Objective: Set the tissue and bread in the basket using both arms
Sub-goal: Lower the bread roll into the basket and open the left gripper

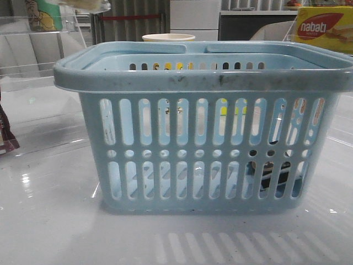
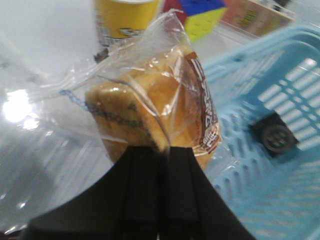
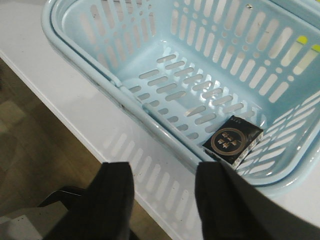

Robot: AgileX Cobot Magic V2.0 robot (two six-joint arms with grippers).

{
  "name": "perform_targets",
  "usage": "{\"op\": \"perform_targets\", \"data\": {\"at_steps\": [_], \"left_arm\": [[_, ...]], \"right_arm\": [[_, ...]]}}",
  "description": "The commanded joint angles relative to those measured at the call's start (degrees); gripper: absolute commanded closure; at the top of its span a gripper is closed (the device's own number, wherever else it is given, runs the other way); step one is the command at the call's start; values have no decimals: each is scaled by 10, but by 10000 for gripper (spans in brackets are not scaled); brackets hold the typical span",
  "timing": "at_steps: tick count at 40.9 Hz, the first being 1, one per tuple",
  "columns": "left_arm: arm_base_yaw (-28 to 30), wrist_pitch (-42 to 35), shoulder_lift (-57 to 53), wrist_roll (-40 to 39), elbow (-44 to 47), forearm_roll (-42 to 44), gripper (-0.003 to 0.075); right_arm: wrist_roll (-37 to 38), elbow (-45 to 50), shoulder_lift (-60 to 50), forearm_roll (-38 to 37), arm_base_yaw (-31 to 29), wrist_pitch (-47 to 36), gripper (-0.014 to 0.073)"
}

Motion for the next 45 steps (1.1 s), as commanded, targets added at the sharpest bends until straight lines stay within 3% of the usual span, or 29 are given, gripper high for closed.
{"op": "perform_targets", "data": {"at_steps": [1,15,20,25,29,37,45], "left_arm": [[-52,2,-23,28,-17,-44,627],[-172,-35,36,28,-16,-44,619],[-184,-65,59,28,-16,-44,510],[-179,-84,68,28,-16,-41,321],[-172,-85,66,28,-19,-39,245],[-169,-82,25,28,-30,-25,242],[-205,-47,-53,28,7,-18,242]], "right_arm": [[-1,-14,-5,7,0,-34,181],[-1,-14,-5,7,0,-34,181],[-1,-14,-5,7,0,-34,181],[-1,-14,-5,7,0,-34,181],[-1,-14,-5,7,0,-34,181],[-1,-14,-5,7,0,-34,181],[-1,-14,-5,7,0,-34,181]]}}
